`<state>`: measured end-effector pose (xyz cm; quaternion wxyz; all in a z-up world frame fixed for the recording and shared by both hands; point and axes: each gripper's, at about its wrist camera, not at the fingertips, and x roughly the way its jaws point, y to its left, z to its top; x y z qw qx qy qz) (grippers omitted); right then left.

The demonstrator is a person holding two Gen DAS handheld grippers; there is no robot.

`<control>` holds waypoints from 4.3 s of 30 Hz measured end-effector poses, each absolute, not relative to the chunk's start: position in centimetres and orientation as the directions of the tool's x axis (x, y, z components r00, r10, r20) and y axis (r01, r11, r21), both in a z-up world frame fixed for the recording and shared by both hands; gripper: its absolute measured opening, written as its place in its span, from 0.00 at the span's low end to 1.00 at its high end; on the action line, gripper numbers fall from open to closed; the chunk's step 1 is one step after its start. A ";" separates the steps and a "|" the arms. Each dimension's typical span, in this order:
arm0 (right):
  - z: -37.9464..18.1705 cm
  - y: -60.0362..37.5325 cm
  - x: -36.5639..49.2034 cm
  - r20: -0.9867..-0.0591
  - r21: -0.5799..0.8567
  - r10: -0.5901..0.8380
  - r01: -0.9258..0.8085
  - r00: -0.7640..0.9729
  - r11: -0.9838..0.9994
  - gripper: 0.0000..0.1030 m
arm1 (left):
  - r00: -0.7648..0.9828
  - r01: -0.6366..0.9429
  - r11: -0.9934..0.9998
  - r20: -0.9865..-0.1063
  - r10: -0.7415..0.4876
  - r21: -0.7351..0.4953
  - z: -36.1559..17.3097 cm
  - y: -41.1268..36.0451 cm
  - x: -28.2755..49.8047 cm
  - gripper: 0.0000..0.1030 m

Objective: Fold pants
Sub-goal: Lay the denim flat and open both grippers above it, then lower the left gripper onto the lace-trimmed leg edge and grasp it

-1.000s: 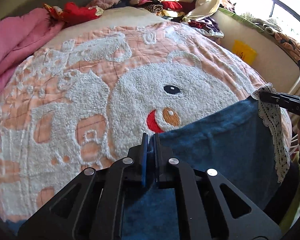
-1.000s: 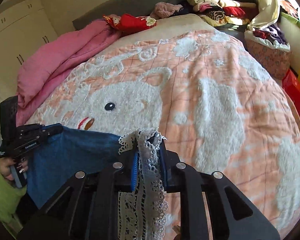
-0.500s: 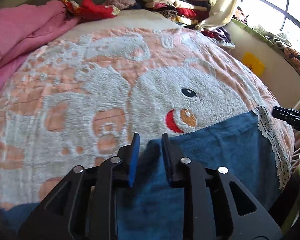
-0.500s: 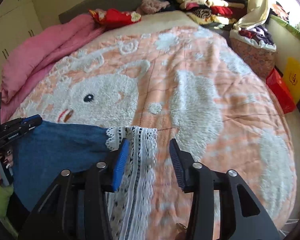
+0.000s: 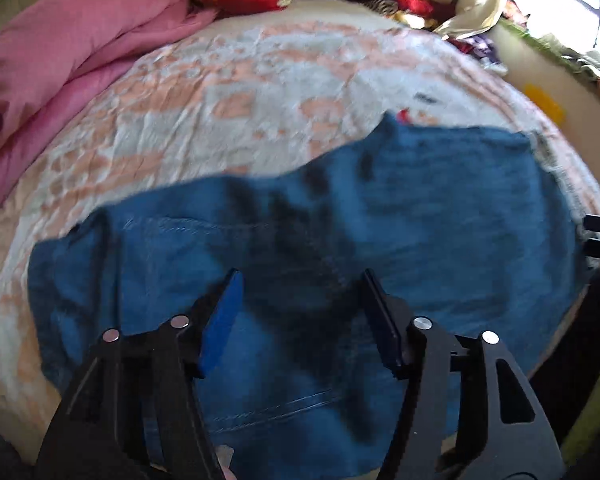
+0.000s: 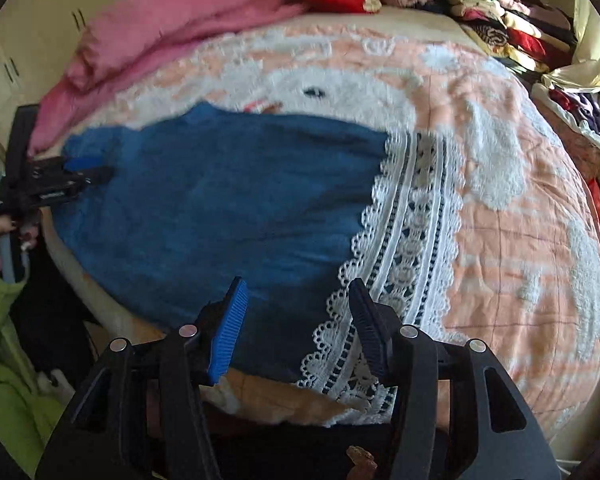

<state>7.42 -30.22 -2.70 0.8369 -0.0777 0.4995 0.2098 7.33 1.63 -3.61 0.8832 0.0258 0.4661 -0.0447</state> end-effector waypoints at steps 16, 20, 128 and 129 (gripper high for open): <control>-3.3 -32.1 6.1 -0.880 0.093 0.239 -0.344 0.410 0.934 0.51 | 0.595 0.027 0.986 -0.790 -0.148 -0.165 -2.7 6.6 7.0 0.53; -0.7 -33.1 4.3 -0.824 0.106 0.273 -0.338 0.496 0.935 0.60 | 0.640 0.032 0.990 -0.759 -0.124 -0.135 -0.3 6.8 5.6 0.53; -4.4 -38.1 4.0 -0.770 0.416 0.380 -0.049 0.512 0.908 0.58 | 0.279 0.727 0.675 -0.844 -0.458 -0.126 -3.9 -26.2 21.0 0.53; -4.4 -38.0 4.1 -0.771 0.413 0.379 -0.052 0.512 0.909 0.58 | 0.278 0.727 0.674 -0.843 -0.461 -0.129 -3.9 -26.2 20.9 0.51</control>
